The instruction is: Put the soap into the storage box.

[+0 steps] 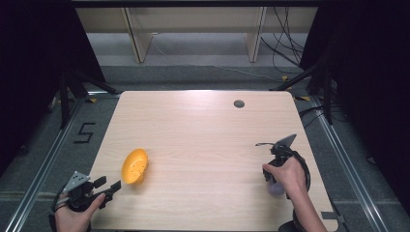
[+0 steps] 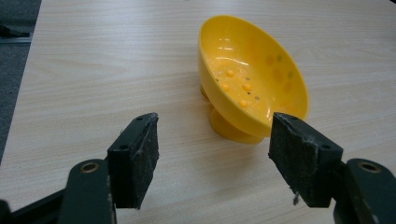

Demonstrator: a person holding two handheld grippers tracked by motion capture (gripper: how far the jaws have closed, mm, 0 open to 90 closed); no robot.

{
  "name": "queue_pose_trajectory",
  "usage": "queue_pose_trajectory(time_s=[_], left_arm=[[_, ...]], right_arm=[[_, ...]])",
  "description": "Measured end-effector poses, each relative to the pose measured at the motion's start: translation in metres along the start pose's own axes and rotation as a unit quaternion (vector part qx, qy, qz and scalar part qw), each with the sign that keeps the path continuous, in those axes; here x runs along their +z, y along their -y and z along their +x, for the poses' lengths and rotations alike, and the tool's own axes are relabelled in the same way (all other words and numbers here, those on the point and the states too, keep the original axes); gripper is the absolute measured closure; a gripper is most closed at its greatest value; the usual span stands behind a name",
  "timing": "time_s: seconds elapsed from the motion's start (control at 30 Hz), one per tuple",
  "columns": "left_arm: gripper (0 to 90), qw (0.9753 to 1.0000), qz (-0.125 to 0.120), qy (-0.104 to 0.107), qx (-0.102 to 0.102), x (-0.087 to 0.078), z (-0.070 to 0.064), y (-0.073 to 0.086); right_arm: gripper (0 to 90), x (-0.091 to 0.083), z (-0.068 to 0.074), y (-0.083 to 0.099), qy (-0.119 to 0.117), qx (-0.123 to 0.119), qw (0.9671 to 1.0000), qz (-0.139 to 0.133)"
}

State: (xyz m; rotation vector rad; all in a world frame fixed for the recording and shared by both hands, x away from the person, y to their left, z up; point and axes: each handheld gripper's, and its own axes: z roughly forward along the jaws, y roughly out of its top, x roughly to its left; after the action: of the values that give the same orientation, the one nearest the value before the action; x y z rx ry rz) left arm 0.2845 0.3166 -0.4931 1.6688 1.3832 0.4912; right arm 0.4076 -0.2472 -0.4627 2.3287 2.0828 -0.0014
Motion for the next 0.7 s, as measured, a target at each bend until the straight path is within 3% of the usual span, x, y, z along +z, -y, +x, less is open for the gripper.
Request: queue_pose_trajectory(time_s=[0.03, 0.07, 0.1, 0.3, 0.43, 0.47, 0.53, 0.57, 0.63, 0.7], left_arm=[[32.3, 1.0, 0.0, 0.002, 0.001, 0.0, 0.0, 0.0], [32.3, 1.0, -0.003, 0.003, 0.0, 0.001, 0.0, 0.0], [32.3, 1.0, -0.002, 0.003, 0.001, 0.0, 0.0, 0.0], [32.3, 1.0, 0.002, 0.002, 0.002, 0.001, 0.0, 0.0], [32.3, 1.0, 0.003, 0.002, 0.004, 0.001, 0.0, 0.0], [32.3, 1.0, 0.003, 0.003, 0.004, 0.0, 0.0, 0.0], [32.3, 1.0, 0.003, 0.003, 0.003, 0.001, 0.0, 0.0], [32.3, 1.0, 0.004, 0.003, 0.003, 0.001, 0.0, 0.0], [32.3, 1.0, 0.004, 0.004, 0.003, 0.001, 0.0, 0.0], [32.3, 1.0, 0.004, 0.004, 0.003, 0.001, 0.0, 0.0]], right_arm=[[37.8, 0.002, -0.004, -0.001, 0.009, -0.027, 0.9996, -0.007], [38.3, 0.004, -0.005, -0.001, -0.002, -0.03, 0.9994, -0.014], [39.2, 0.004, -0.005, -0.001, 0.01, -0.033, 0.9994, -0.008], [43.5, 0.008, -0.003, -0.002, 0.005, -0.026, 0.9996, -0.007], [45.1, 0.01, -0.002, -0.001, 0.013, -0.034, 0.9993, -0.007], [45.5, 0.011, -0.002, -0.001, 0.013, -0.033, 0.9993, -0.007], [46.2, 0.009, 0.007, -0.001, 0.0, 0.016, 0.9998, 0.011], [46.4, 0.009, 0.005, -0.001, 0.001, 0.009, 0.9999, 0.009], [47.3, 0.01, 0.0, -0.001, 0.009, -0.029, 0.9995, 0.002], [48.0, 0.01, -0.001, -0.001, 0.007, -0.034, 0.9994, 0.004]])
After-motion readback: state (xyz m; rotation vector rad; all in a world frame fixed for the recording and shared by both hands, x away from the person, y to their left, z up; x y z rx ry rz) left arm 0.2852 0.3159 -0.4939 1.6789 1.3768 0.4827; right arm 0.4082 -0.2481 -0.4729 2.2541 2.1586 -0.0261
